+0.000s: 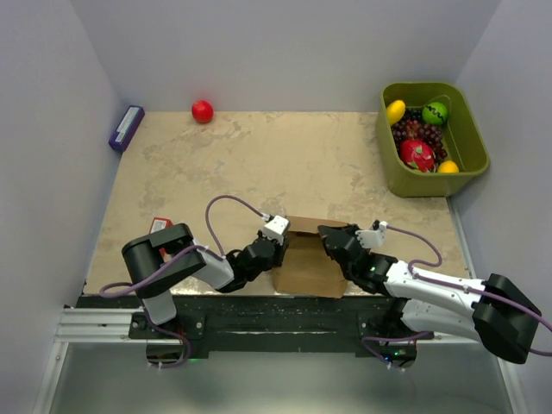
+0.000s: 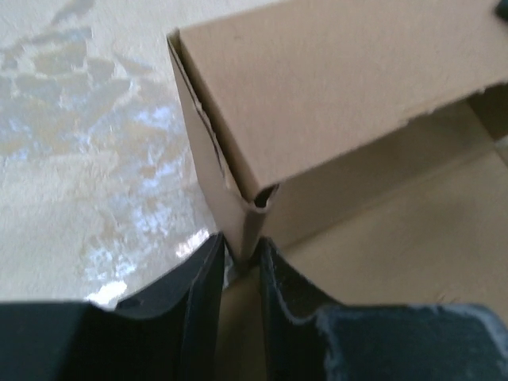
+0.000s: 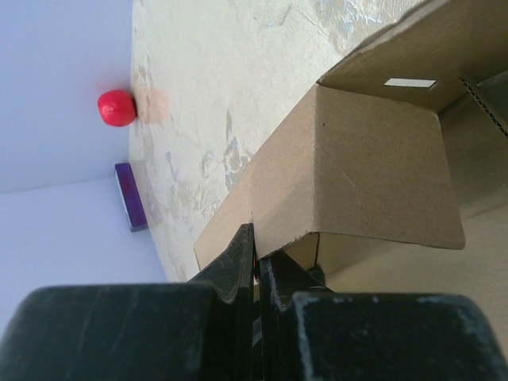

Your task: Fold the paper box

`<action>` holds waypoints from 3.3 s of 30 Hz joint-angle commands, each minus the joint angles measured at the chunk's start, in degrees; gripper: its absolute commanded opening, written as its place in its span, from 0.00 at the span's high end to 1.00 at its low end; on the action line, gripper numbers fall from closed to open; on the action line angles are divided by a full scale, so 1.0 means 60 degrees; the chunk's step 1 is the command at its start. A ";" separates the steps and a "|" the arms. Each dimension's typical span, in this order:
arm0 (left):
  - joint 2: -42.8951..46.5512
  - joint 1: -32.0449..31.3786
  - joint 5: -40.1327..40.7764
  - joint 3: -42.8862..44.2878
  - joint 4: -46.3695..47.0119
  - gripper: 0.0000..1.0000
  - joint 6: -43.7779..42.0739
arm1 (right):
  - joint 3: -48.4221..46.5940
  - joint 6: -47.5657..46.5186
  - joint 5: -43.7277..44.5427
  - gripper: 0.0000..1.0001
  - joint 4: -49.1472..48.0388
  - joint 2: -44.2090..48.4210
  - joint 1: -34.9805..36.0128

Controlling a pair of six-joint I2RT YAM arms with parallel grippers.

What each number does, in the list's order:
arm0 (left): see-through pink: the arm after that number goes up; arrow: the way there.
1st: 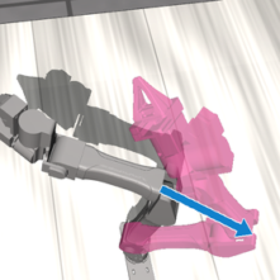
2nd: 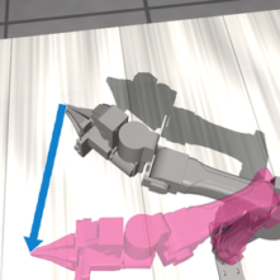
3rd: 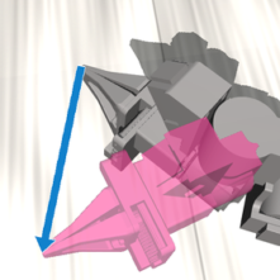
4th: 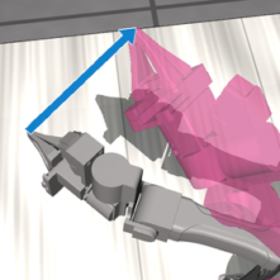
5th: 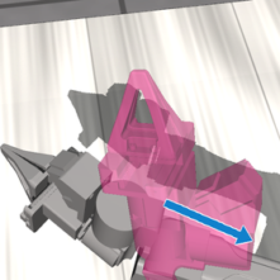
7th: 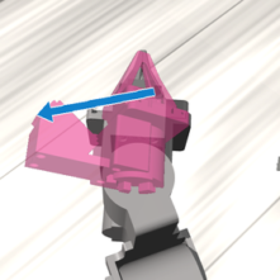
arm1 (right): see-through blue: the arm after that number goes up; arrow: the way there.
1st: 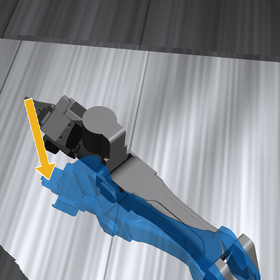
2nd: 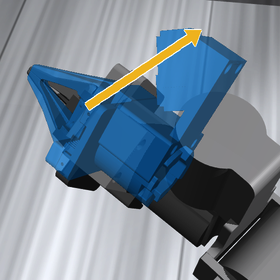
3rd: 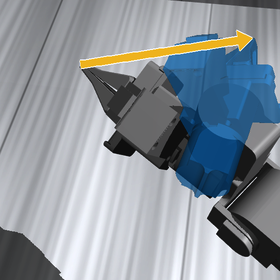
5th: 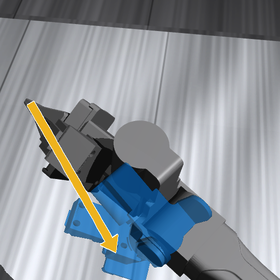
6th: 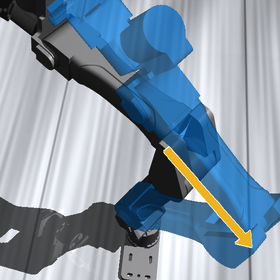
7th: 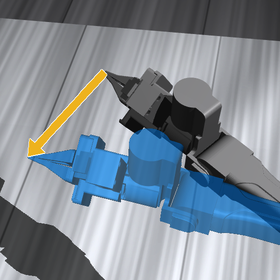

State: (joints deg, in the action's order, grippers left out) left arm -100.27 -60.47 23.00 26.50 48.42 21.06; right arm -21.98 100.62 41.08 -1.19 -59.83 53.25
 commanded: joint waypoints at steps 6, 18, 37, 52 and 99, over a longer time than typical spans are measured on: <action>-0.0310 -0.0234 -0.0289 -0.0066 -0.0732 0.73 0.0460 | 0.0367 -0.0363 -0.0606 0.97 0.0624 -0.0281 0.0148; 0.0774 -0.0249 -0.0055 -0.0184 -0.0205 0.65 0.0402 | 0.0455 -0.0525 -0.0650 0.97 0.0448 -0.0194 0.0133; 0.0818 -0.0015 0.0428 -0.0286 0.1436 0.62 -0.0038 | 0.0484 -0.0729 -0.0724 0.97 0.0243 -0.0091 0.0148; 0.0305 0.0044 0.1043 -0.0110 0.2388 0.78 -0.0273 | 0.0455 -0.0803 -0.0826 0.97 0.0242 -0.0106 0.0148; 0.3205 0.3823 -0.2984 0.2351 -0.6840 1.00 -0.0726 | -0.2241 -0.8508 -0.0738 0.19 0.4814 0.0848 0.0191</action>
State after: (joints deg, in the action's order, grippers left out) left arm -83.77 -38.04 5.93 38.76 7.53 18.24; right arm -37.56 50.22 33.82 32.73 -53.36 54.11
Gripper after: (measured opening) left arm 0.115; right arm 0.820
